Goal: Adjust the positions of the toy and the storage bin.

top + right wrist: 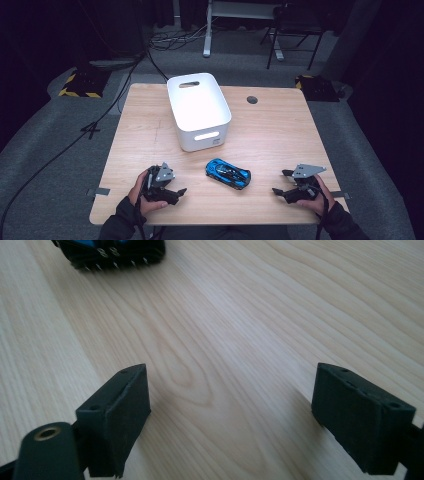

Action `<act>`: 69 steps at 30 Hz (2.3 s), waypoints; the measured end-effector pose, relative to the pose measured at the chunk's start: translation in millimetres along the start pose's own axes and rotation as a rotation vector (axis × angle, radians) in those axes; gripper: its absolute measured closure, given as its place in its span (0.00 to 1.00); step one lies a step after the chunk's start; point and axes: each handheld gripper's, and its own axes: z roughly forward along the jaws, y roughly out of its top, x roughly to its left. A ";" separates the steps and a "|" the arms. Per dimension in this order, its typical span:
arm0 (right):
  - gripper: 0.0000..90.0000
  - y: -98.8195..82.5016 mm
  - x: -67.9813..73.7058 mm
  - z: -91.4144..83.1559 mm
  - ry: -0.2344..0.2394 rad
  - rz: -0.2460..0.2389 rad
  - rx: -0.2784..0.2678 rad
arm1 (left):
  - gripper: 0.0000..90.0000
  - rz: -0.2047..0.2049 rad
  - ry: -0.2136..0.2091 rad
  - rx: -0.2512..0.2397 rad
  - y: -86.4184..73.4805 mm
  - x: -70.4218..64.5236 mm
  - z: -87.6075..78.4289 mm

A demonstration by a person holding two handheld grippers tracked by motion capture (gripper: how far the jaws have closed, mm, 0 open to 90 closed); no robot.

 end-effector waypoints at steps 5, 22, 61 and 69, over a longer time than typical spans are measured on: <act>0.17 14.7 15.3 16.4 0.022 -0.015 -0.002 | 0.19 -0.037 0.026 0.009 -5.5 13.8 2.6; 0.01 63.5 54.8 71.7 0.097 -0.100 0.040 | 0.17 -0.063 0.034 -0.012 -9.5 19.9 5.5; 0.27 42.2 27.5 43.5 0.094 -0.069 -0.005 | 0.16 -0.068 0.033 -0.006 -7.2 20.2 7.5; 0.27 11.4 11.4 10.5 0.043 -0.025 -0.011 | 0.19 -0.058 0.028 -0.052 1.6 19.3 4.9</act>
